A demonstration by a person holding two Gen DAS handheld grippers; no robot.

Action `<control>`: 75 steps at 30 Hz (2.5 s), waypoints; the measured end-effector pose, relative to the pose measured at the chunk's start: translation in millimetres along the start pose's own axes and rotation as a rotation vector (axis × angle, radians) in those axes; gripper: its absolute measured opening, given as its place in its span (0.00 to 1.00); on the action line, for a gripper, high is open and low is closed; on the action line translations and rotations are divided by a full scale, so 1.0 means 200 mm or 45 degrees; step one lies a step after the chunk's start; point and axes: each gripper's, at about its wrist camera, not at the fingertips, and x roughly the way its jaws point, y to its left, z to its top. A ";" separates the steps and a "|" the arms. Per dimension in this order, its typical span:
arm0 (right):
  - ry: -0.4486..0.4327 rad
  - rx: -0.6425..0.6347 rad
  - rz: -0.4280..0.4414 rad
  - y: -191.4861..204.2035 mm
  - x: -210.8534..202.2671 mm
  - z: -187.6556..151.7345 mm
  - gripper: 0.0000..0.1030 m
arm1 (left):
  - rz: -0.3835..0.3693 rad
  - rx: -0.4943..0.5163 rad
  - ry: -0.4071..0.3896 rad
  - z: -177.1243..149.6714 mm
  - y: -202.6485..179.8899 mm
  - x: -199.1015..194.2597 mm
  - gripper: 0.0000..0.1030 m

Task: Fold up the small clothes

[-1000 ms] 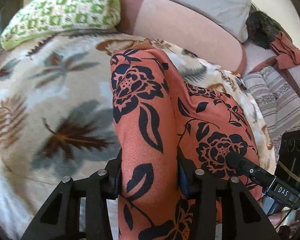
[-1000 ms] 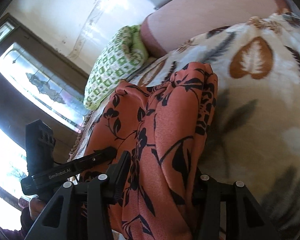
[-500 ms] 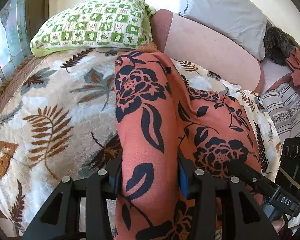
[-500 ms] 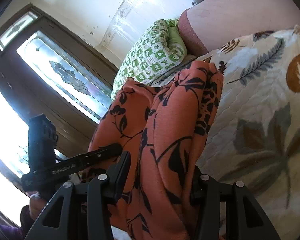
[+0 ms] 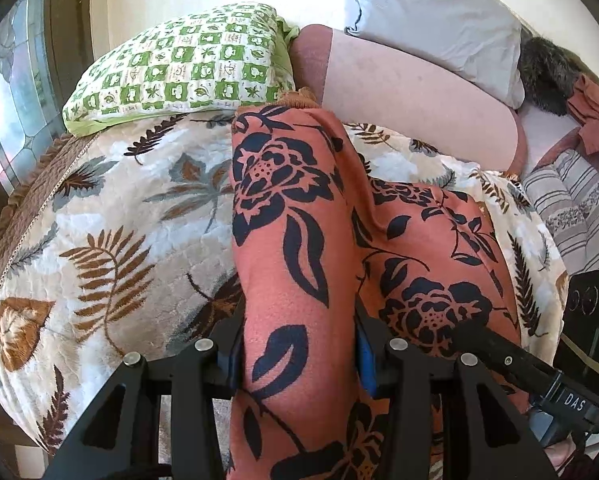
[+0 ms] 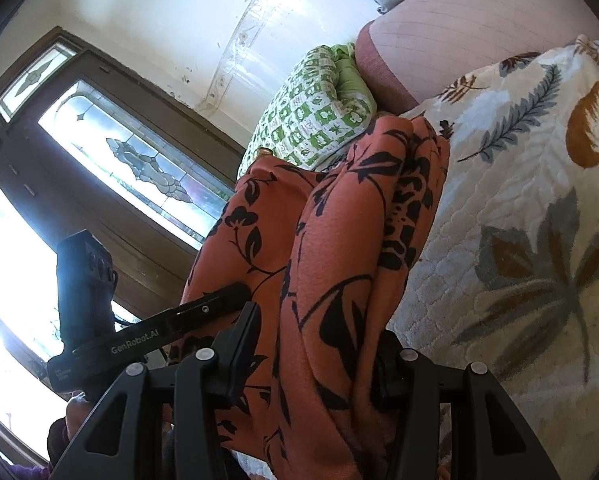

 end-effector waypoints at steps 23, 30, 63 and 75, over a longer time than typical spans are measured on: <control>0.034 0.152 -0.012 -0.12 0.13 -0.05 0.49 | 0.047 0.006 0.080 -0.03 0.05 0.17 0.44; 0.069 0.196 -0.075 -0.20 0.18 -0.07 0.49 | 0.080 -0.032 0.157 -0.05 0.12 0.28 0.52; 0.228 0.208 -0.104 -0.27 0.17 0.04 0.53 | 0.254 0.036 0.230 -0.04 0.16 0.32 0.66; 0.013 0.160 -0.067 -0.20 0.02 0.12 0.51 | 0.230 0.050 0.105 0.26 0.16 0.29 0.69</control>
